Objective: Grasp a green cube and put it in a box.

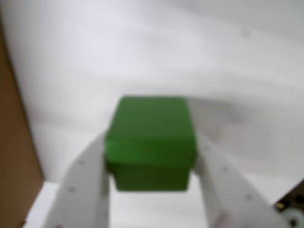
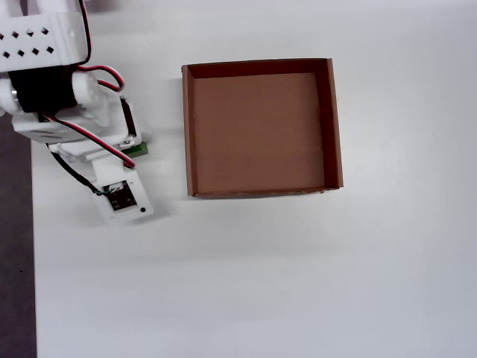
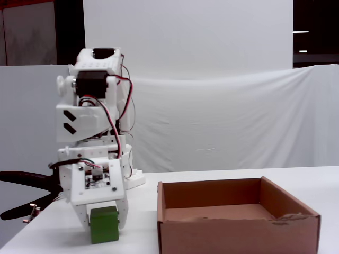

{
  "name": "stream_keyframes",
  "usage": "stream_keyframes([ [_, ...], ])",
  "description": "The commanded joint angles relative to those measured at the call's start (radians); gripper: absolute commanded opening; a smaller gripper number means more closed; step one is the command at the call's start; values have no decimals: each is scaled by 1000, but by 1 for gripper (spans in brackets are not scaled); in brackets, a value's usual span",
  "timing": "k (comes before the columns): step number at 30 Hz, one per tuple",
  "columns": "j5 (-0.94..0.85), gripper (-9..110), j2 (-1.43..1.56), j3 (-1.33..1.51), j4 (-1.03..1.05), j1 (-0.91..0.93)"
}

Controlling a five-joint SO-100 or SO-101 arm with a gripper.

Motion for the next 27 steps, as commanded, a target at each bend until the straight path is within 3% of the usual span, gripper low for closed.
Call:
stream_keyframes([
  [1,-11,14,15,-58,-12,0],
  [15,-5,14,198,-86,144,-38],
  [27,60,14,462,-89,337,-224],
])
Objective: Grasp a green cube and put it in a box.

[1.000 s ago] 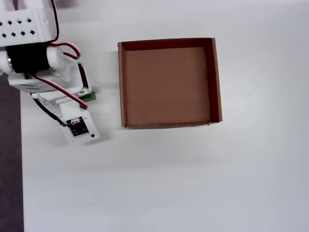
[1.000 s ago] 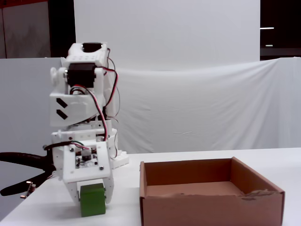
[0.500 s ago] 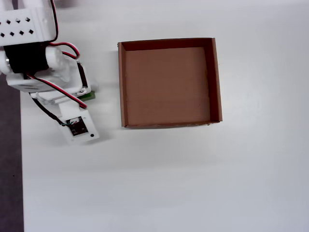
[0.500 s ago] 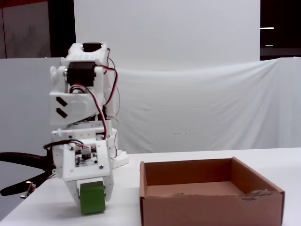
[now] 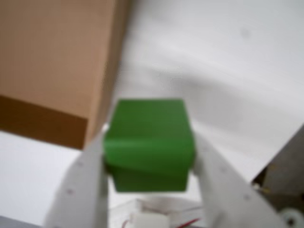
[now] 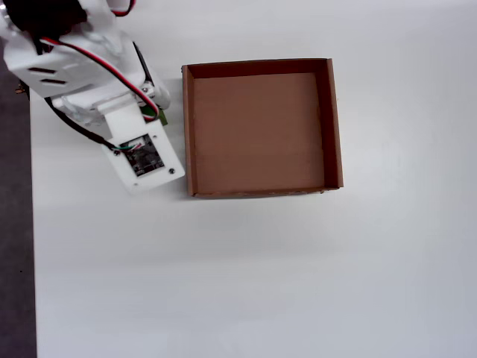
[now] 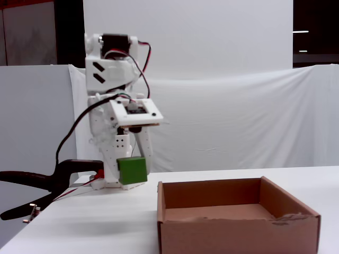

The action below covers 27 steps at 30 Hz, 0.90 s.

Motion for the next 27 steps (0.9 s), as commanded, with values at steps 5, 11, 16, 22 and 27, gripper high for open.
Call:
stream_keyframes([
  [5,11,15,141,-58,40,-137],
  [11,11,15,100,-74,20,-235],
  [16,11,15,-14,-138,-57,-256],
  [22,11,15,-178,-216,-112,-275],
  [27,11,15,-284,-222,-167,-288],
])
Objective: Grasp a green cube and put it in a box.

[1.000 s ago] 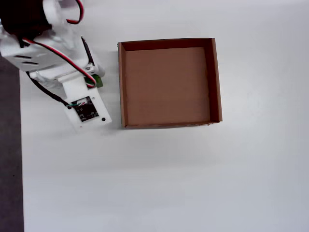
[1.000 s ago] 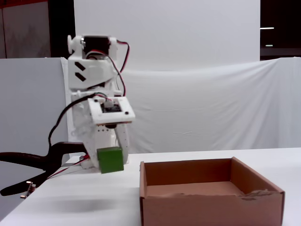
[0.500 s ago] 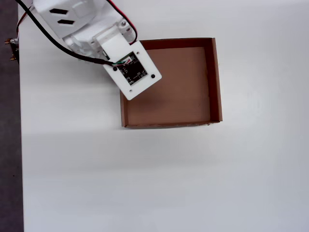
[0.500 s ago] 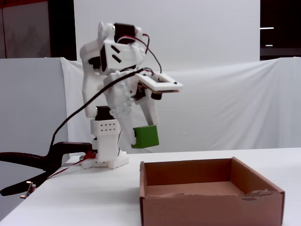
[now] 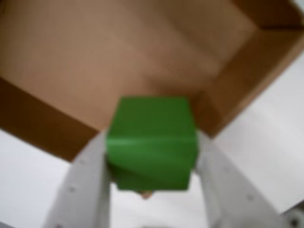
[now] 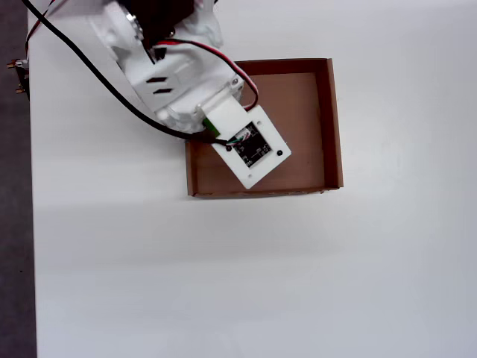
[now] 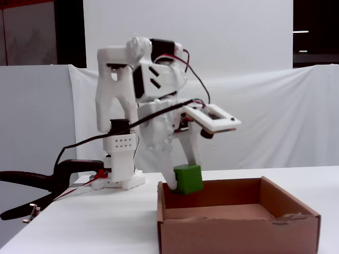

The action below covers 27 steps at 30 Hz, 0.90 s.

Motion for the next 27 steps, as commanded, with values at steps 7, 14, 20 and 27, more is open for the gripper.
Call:
stream_keyframes([
  [7,5,15,-123,-118,-3,-61],
  [14,11,15,-176,-143,29,-123],
  [20,15,15,-204,-138,35,-143],
  [27,17,15,-233,-115,12,-146],
])
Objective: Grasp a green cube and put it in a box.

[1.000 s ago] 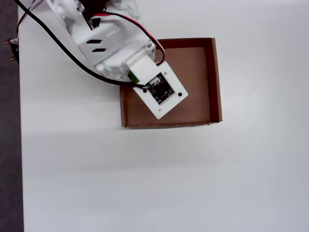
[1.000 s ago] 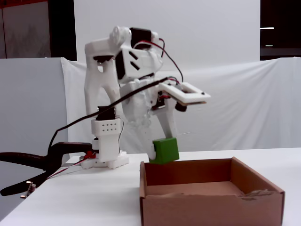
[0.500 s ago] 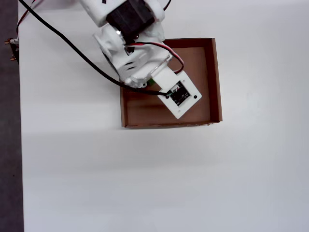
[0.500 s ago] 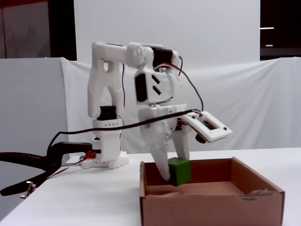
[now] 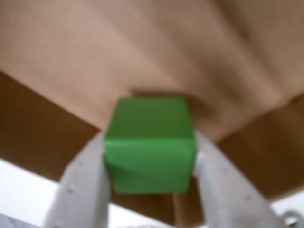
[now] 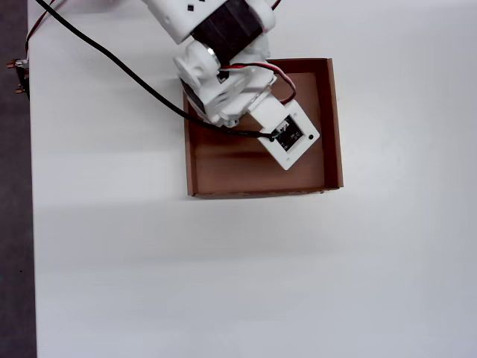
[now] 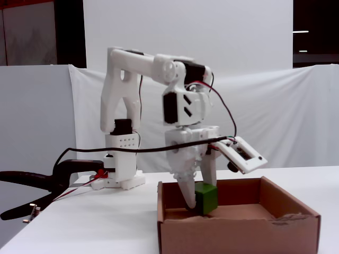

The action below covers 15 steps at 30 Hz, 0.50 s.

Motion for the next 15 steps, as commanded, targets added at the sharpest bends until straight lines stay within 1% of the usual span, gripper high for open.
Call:
stream_keyframes([
  [1,2,15,0,-14,-18,-11],
  [15,3,16,-29,21,-67,-6],
])
